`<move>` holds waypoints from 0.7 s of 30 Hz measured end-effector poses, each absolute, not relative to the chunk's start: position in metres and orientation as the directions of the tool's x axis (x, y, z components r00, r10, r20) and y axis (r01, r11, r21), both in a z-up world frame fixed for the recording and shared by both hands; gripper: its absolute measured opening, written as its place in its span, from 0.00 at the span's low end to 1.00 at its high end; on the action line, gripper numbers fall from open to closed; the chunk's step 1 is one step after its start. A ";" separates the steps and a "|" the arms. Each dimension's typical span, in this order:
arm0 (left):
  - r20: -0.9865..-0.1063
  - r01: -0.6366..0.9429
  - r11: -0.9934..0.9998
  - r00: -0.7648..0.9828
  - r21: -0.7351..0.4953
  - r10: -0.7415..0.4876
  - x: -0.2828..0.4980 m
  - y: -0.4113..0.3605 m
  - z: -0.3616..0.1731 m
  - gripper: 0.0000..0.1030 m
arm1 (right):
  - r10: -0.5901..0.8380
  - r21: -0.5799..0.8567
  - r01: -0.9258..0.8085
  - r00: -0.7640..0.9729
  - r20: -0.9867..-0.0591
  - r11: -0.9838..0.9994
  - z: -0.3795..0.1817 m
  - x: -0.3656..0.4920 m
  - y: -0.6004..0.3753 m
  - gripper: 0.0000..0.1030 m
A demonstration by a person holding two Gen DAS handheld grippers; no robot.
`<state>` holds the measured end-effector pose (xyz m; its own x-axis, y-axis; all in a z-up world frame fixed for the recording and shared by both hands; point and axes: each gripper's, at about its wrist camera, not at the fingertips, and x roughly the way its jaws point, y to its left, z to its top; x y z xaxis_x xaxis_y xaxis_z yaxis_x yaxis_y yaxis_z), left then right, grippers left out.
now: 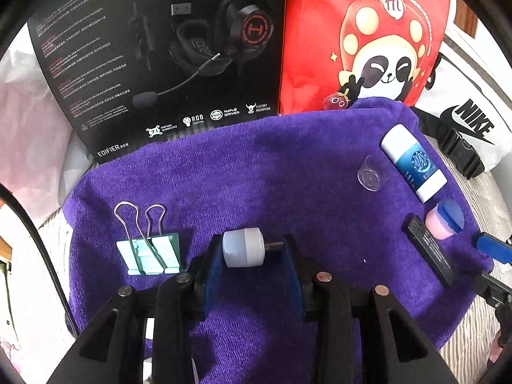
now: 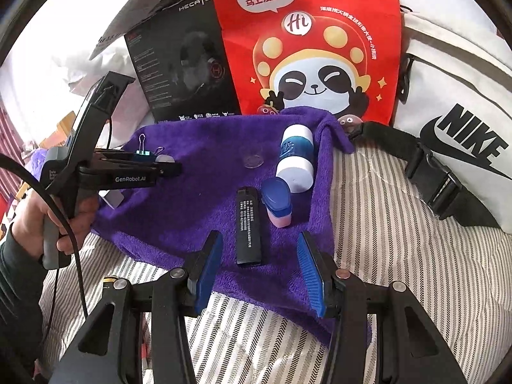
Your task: Organize rigid objects
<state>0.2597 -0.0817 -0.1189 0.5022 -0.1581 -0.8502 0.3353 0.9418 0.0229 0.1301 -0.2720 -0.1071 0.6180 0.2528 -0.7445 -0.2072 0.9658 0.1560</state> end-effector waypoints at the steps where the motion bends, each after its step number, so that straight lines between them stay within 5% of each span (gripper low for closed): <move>1: -0.852 0.338 0.941 0.498 0.019 -0.162 0.261 -0.081 -0.119 0.40 | 0.254 0.158 -0.208 0.616 -0.745 0.965 -0.107 0.130 -0.272 0.47; 21: -0.822 0.425 0.905 0.514 -0.005 -0.245 0.151 -0.080 -0.071 0.43 | 0.266 0.176 -0.202 0.632 -0.728 0.963 -0.072 0.087 -0.271 0.47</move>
